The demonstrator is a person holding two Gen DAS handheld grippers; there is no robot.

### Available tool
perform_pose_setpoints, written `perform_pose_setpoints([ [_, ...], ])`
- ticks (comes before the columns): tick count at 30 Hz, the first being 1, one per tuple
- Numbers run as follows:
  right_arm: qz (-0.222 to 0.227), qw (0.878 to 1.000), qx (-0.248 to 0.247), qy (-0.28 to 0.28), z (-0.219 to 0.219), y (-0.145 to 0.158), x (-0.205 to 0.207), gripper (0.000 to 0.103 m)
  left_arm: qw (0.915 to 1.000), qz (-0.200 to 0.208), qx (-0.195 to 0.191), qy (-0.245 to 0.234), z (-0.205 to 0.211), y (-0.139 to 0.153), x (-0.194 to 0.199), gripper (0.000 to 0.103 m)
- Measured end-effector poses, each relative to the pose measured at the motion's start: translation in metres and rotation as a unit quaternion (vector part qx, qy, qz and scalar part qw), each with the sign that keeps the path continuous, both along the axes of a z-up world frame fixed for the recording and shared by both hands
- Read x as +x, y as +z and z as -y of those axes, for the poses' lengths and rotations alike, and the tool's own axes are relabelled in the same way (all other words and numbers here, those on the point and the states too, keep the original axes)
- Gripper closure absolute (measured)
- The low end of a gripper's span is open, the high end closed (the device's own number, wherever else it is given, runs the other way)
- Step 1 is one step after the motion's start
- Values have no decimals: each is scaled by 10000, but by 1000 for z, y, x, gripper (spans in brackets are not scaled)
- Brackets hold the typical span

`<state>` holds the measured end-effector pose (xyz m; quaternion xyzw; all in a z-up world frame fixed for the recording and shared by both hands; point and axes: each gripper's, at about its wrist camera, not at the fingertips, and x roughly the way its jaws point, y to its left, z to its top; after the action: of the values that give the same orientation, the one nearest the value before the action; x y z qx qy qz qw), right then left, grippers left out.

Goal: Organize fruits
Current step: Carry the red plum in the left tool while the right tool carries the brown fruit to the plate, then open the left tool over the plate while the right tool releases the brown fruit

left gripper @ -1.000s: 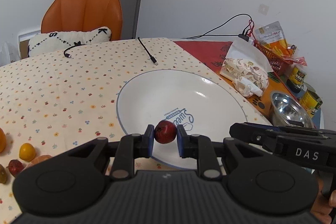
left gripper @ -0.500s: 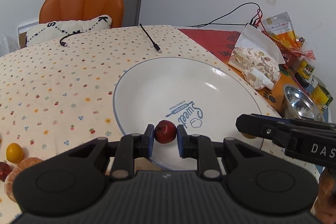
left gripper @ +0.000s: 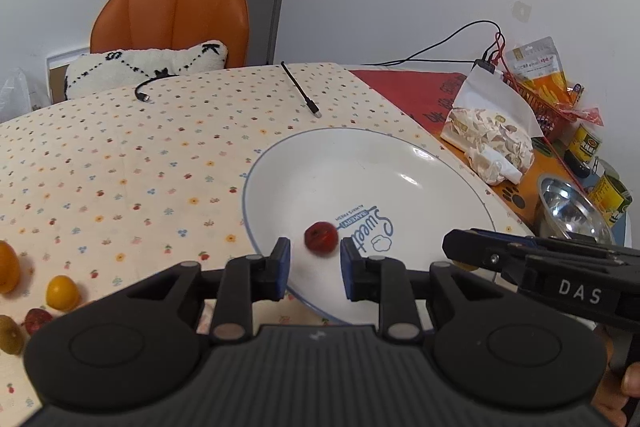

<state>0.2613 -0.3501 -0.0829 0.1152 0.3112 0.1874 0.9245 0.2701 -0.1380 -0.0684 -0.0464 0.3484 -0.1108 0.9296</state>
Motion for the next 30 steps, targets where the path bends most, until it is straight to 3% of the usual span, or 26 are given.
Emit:
perform_pose_setpoints([
  [5,39,10000,-5,62,-6,3,-1,80,10000,54,-7,62,-8,10,-11,75],
  [10,68,9999,-47,127,-13,5,-1,76,9997,188,-2,169,-18,19,-23,58],
  [16,41,9999,-124,40,-18,7,-5,74,9988,359,-40,318,-33,29,-38,30],
  [23,156,9997,-159,84,-25,16,-17,59,9972,496,91,545,-48,36,-53,18],
  [30,418,9988,-104,219,-36,29,-32,21,9957,619,130,670,-67,44,-71,13],
])
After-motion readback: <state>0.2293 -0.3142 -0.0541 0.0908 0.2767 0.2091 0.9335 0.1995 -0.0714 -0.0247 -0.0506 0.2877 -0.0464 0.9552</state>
